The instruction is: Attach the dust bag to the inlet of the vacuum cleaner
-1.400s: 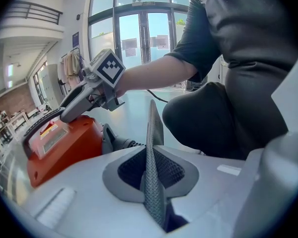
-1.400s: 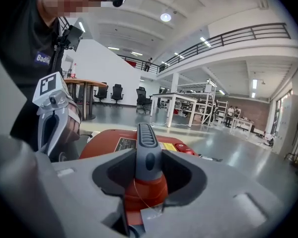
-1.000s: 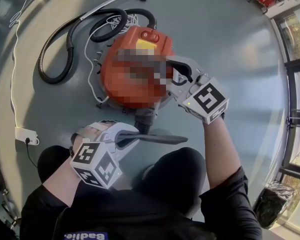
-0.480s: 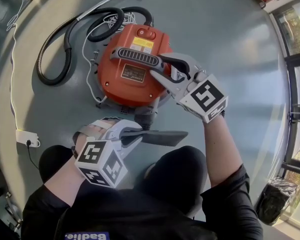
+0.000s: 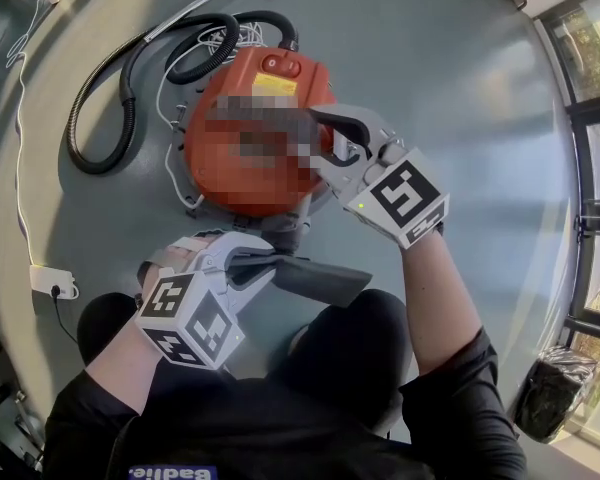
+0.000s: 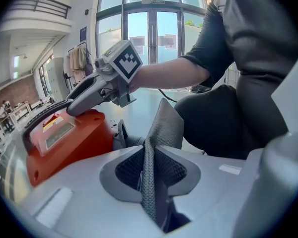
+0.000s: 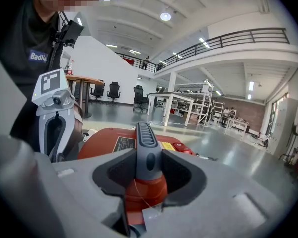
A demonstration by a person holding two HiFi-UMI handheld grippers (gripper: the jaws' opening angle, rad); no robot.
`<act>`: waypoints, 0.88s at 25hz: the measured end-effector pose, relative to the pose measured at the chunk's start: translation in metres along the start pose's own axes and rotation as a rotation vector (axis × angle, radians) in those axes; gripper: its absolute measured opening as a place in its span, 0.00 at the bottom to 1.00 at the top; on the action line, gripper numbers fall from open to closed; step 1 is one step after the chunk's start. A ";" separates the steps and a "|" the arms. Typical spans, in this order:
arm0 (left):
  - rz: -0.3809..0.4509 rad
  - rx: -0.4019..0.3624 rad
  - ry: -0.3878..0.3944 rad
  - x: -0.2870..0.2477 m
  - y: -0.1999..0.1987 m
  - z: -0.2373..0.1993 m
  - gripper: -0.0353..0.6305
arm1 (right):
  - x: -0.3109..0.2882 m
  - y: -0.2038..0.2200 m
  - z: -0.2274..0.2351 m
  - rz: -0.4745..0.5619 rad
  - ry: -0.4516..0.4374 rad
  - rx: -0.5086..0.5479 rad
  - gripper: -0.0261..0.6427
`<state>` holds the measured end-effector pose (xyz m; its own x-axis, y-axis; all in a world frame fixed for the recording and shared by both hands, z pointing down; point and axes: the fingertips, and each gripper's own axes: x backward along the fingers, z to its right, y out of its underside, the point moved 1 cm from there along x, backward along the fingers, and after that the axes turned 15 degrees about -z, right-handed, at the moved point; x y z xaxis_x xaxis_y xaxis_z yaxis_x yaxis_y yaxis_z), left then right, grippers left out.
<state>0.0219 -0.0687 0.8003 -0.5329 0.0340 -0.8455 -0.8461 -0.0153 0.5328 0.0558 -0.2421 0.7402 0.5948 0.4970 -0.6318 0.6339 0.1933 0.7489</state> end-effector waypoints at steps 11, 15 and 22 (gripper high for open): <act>0.049 0.064 0.005 0.007 0.005 -0.007 0.20 | 0.000 -0.002 0.000 0.003 0.012 0.000 0.25; 0.058 0.087 0.016 0.008 0.007 -0.010 0.20 | 0.001 -0.002 0.000 -0.002 0.011 0.003 0.25; 0.011 0.031 0.000 0.000 -0.004 -0.006 0.23 | -0.001 -0.002 0.000 0.005 0.019 -0.013 0.25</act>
<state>0.0253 -0.0750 0.7978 -0.5419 0.0341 -0.8397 -0.8398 0.0152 0.5426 0.0538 -0.2425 0.7388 0.5886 0.5135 -0.6244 0.6243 0.2021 0.7546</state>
